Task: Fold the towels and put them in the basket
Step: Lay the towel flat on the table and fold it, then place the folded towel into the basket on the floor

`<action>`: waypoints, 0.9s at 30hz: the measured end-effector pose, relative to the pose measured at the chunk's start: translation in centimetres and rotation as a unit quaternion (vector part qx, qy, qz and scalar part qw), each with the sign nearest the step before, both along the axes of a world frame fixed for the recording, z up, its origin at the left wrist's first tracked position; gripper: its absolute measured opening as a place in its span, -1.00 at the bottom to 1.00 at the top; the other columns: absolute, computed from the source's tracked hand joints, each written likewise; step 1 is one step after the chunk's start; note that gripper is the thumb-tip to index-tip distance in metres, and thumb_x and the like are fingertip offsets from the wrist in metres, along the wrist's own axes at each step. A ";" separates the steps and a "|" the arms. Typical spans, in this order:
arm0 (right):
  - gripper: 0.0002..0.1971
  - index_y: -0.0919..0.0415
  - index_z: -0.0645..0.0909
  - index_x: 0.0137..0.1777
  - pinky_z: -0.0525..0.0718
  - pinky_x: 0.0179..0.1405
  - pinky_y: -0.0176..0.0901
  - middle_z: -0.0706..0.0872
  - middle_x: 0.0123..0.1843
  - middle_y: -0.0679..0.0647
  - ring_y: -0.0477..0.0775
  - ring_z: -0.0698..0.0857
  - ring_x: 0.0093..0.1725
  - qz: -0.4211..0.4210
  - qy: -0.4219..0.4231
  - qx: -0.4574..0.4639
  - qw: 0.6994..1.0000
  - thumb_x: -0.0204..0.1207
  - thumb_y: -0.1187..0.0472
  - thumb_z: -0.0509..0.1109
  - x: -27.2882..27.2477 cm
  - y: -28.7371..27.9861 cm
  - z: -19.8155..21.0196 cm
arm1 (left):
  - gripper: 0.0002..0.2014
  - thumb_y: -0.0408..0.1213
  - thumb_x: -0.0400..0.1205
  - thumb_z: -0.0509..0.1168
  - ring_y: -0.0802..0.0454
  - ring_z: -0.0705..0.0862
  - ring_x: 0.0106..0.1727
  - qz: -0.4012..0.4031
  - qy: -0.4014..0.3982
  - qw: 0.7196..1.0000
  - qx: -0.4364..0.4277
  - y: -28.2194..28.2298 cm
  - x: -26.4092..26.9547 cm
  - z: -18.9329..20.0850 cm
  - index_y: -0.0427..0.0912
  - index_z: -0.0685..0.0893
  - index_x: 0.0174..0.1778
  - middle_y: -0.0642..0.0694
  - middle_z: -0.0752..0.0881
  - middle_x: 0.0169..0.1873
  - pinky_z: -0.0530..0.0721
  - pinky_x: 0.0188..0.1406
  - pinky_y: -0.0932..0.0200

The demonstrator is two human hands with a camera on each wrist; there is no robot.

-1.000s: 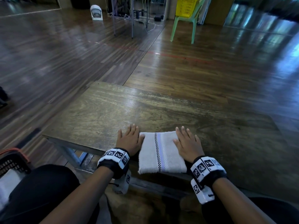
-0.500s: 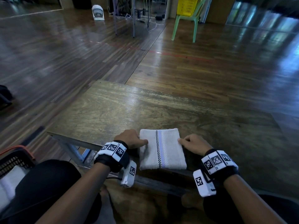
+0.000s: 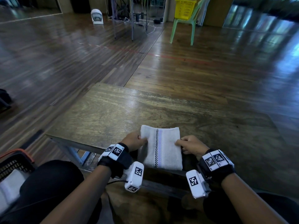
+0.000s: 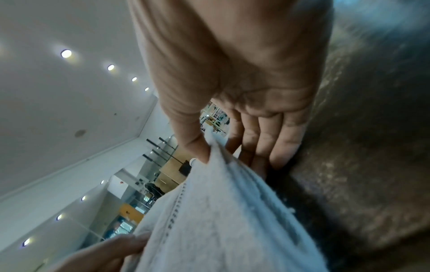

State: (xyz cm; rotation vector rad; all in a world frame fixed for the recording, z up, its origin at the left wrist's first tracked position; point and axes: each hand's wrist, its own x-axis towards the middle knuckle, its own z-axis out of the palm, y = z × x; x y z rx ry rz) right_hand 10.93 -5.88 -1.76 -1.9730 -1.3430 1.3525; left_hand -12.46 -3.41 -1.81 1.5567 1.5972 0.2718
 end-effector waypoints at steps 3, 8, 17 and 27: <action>-0.85 0.35 0.64 0.02 0.67 -0.10 -0.17 0.75 0.00 0.22 0.08 0.71 -0.04 -0.074 0.113 -0.026 0.990 0.52 0.29 0.39 0.0 -0.9 0.2 | -0.77 -0.29 0.62 0.28 0.07 0.51 -0.43 0.081 -0.140 0.985 -0.057 -0.7 0.1 -0.3 -0.17 0.52 -0.37 -0.07 0.56 -0.42 0.44 -0.47 0.24; -0.82 0.39 0.61 0.09 0.63 0.03 0.09 0.74 0.00 0.22 0.14 0.69 0.01 -0.113 0.205 -0.064 0.970 0.52 0.35 0.37 0.5 -3.1 1.1 | -0.84 -0.33 0.60 0.34 -0.05 0.63 -0.30 0.124 -0.237 0.958 -0.102 -2.9 0.2 0.2 -0.31 0.63 0.05 -0.21 0.67 -0.18 0.60 -0.44 0.19; -0.71 0.32 0.58 0.23 0.64 -0.05 0.01 0.70 0.14 0.24 0.16 0.66 0.13 -0.103 0.224 0.050 0.968 0.54 0.26 0.37 -0.6 -8.4 6.7 | -0.91 -0.30 0.62 0.31 -0.14 0.62 -0.11 0.130 -0.326 0.936 -0.038 -8.8 -1.5 5.9 -0.17 0.62 0.01 -0.21 0.68 -0.08 0.60 -0.22 0.03; -0.81 0.35 0.57 0.14 0.67 -0.11 -0.10 0.69 -0.02 0.19 0.10 0.67 -0.06 -0.040 0.235 0.140 0.961 0.57 0.30 0.32 -4.0 -12.3 13.0 | -0.94 -0.39 0.63 0.27 0.00 0.60 -0.25 0.173 -0.383 0.905 0.058 -16.1 -3.9 12.0 -0.18 0.60 -0.02 -0.12 0.65 -0.22 0.58 -0.33 0.15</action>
